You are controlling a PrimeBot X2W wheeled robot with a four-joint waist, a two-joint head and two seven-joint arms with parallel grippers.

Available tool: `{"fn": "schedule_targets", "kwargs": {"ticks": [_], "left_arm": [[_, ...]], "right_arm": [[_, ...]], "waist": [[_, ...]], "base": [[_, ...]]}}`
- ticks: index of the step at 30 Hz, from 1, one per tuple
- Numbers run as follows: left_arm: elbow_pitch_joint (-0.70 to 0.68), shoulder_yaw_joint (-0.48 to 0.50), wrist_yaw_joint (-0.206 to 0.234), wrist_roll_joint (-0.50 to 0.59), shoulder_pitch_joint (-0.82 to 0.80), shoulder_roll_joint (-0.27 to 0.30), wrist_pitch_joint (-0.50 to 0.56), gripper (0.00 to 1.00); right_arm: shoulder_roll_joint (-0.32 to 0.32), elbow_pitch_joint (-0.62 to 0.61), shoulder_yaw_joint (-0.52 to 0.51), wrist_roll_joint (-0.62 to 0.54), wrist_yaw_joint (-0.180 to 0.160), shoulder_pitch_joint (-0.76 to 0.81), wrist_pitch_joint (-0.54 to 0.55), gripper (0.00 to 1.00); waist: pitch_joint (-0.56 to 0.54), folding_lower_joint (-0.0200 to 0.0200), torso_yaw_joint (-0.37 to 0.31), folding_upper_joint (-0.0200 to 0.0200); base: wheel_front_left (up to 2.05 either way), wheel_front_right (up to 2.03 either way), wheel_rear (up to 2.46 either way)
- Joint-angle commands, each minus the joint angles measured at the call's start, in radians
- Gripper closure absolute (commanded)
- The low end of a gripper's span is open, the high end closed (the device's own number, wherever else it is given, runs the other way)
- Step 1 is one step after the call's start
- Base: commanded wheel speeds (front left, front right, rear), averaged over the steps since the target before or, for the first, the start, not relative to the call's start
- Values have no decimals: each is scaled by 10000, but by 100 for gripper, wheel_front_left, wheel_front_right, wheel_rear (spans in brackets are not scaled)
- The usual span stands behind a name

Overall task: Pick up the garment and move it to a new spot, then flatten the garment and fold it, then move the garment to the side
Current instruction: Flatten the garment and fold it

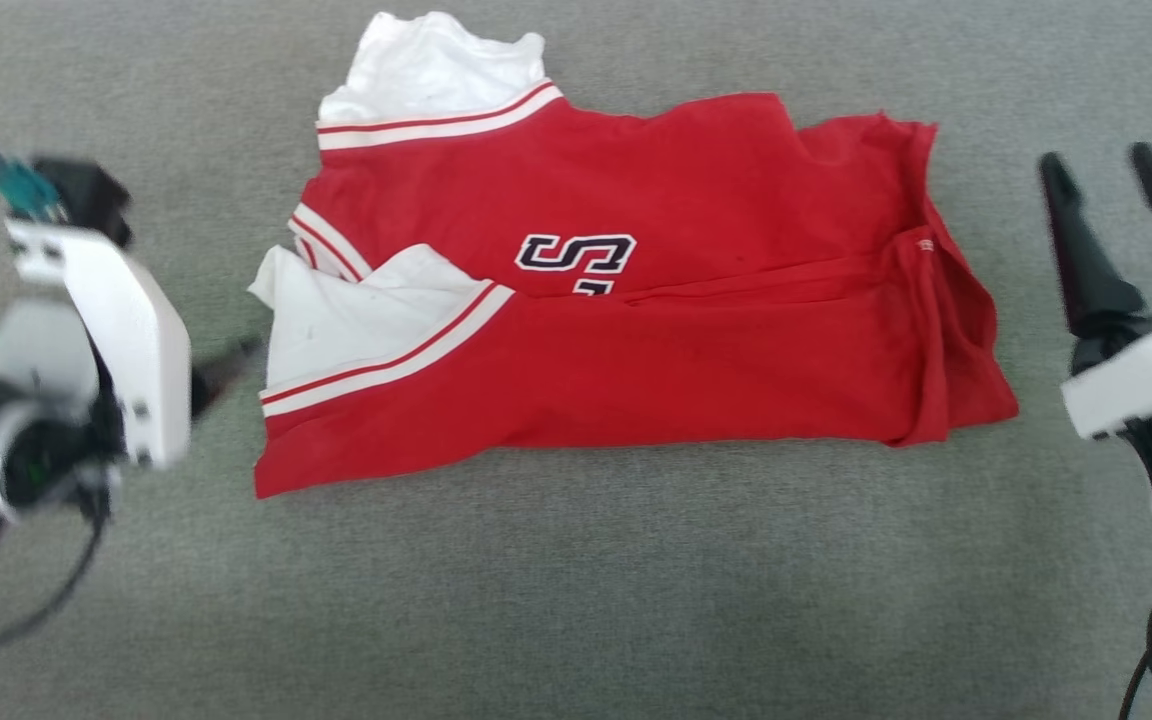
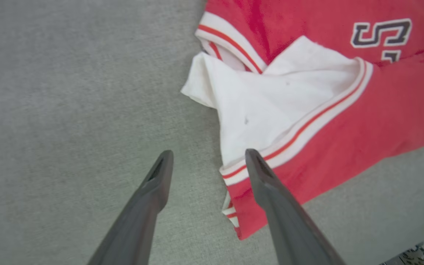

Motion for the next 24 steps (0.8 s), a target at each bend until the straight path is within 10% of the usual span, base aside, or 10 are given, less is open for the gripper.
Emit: {"fn": "schedule_targets", "kwargs": {"ticks": [1,10,22,23,24], "left_arm": [[-682,-18,431,-150,414,255,42,0],[-2687,-318,1928,-302,1791,1125,-218,0],[-299,-671,1819,-665,2272,-29,-242,0],[-83,-758,1731,-739,2310,-196,-147,16],[94,-815,1587,-772,2327,-330,-93,100]], "right_arm": [[261,-393,-348,-252,-8,304,-321,0],[1383,-1357,-1401,-699,-6,1470,-622,0],[1456,-1086,-789,-257,-6,2285,799,0],[1388,-1018,-659,-226,-6,2304,1032,0],[1355,-963,-564,-139,-8,2294,1236,0]], "waist": [[-16,0,-125,0],[38,0,-674,0],[229,0,-1106,0],[239,0,-1113,0],[258,0,-1121,0]], "base": [[0,0,0],[0,0,0],[0,0,0],[0,0,0],[0,0,0]]}}
